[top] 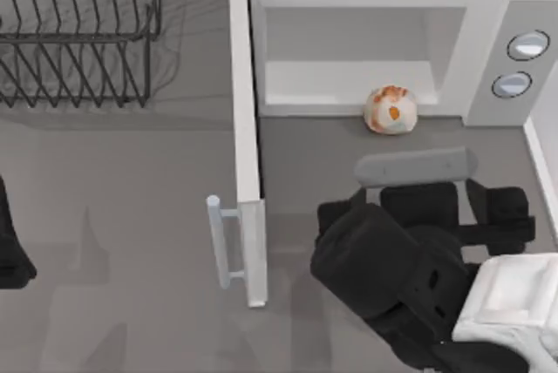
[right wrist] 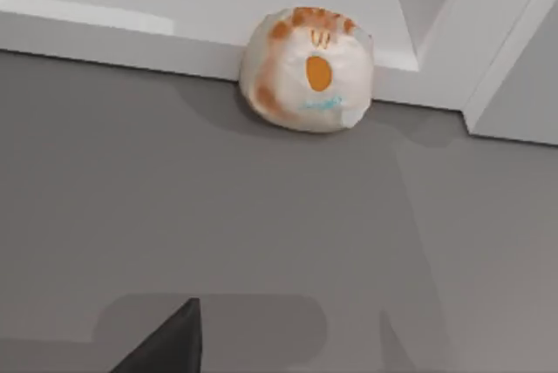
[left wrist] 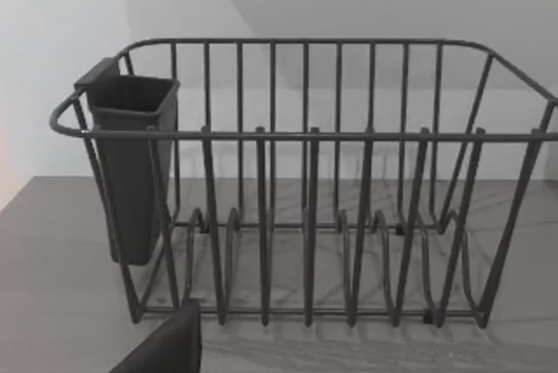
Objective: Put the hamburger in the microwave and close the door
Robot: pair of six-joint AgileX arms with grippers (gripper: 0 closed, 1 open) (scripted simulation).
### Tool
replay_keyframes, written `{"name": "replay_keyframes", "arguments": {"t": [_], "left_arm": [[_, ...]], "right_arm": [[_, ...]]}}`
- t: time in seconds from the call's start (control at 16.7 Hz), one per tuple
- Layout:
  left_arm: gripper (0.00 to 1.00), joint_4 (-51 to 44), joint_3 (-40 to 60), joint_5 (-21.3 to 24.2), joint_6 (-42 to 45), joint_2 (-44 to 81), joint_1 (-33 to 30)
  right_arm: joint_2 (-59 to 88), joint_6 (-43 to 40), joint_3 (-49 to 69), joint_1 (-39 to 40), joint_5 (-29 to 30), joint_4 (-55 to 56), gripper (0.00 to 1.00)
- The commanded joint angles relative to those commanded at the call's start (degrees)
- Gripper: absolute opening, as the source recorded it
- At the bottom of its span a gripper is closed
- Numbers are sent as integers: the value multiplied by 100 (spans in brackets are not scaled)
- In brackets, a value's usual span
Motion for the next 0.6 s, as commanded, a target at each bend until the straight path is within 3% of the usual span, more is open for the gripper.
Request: {"name": "replay_keyframes", "arguments": {"t": [0.3, 0.6], "left_arm": [[100, 0, 0, 0, 0, 0, 0], [100, 0, 0, 0, 0, 0, 0]], "right_arm": [[-1155, -476, -556, -753, -765, 86, 100], [-3138, -1271, -1518, -2104, -2053, 231, 100]]}}
